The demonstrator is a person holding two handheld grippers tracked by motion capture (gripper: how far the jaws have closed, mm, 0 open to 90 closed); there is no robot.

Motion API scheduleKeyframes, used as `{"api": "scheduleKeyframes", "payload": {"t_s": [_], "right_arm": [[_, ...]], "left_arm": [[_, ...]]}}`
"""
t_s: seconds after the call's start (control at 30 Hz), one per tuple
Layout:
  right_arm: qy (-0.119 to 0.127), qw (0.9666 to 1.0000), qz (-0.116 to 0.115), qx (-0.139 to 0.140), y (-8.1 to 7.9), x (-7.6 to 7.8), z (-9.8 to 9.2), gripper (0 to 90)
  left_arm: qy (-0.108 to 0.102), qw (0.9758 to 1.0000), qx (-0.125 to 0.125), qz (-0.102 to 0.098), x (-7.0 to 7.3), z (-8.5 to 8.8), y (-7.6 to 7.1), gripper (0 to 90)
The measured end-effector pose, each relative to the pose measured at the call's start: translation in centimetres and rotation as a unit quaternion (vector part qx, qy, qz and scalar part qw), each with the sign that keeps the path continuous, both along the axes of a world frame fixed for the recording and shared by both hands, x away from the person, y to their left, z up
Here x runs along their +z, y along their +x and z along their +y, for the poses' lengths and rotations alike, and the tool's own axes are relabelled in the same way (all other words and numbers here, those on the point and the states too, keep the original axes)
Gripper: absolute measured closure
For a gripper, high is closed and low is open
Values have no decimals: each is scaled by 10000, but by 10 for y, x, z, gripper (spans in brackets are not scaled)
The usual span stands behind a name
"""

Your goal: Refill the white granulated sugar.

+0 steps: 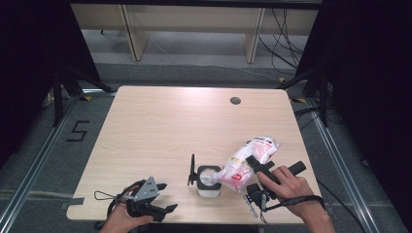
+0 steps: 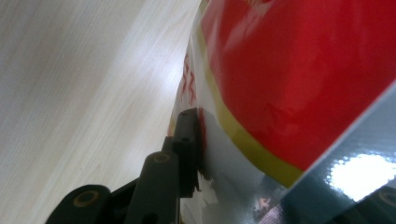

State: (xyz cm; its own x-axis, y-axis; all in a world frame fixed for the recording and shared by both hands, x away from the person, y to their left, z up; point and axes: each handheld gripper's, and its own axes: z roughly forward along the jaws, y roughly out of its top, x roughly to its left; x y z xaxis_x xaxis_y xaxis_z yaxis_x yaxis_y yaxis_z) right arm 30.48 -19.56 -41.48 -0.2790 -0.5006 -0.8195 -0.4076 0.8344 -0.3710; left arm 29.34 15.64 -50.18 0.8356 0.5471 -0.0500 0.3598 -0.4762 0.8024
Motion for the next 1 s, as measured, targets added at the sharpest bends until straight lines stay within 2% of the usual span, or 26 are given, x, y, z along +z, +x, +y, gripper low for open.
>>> {"api": "scheduleKeyframes", "payload": {"t_s": [0.03,0.07,0.13,0.17,0.2,0.37,0.47,0.67,0.73,0.8,0.83,0.87,0.9,0.97,1.0], "right_arm": [[99,9999,30,-36,1,-1,0,706],[-43,10000,9,71,3,1,1,707],[-17,10000,4,51,4,0,0,707],[-26,10000,42,-31,3,1,0,708],[50,10000,12,20,4,0,0,708],[-84,9999,-50,97,4,3,1,710],[38,10000,-4,-36,3,2,-1,712],[25,10000,44,-77,3,2,-1,715],[9,10000,8,-5,3,2,-1,715],[-42,10000,78,-30,3,2,-1,716],[-173,9998,57,-11,4,3,-1,716],[-164,9998,57,-29,3,3,-1,717],[-177,9998,55,-13,3,4,-1,717],[-195,9998,14,9,3,6,0,718],[-112,9999,36,-6,3,4,-1,718]], "left_arm": [[-10,10000,-40,56,0,0,0,230],[-21,10000,-29,37,0,0,0,230],[34,10000,-53,35,1,1,1,230],[35,10000,-58,41,1,1,1,230],[-13,10000,5,-20,-1,0,0,230],[-15,10000,-31,50,0,0,0,229],[31,10000,-56,39,1,1,0,230],[31,10000,-60,36,1,1,0,230],[-21,10000,-33,44,0,0,0,229],[-34,10000,-17,27,0,0,0,230],[-57,10000,16,-4,0,0,0,230],[117,9999,-30,-57,1,1,1,230],[41,10000,-49,29,1,1,0,230],[-28,10000,-18,26,0,0,0,230],[-64,10000,26,-15,0,-1,-1,230]]}}
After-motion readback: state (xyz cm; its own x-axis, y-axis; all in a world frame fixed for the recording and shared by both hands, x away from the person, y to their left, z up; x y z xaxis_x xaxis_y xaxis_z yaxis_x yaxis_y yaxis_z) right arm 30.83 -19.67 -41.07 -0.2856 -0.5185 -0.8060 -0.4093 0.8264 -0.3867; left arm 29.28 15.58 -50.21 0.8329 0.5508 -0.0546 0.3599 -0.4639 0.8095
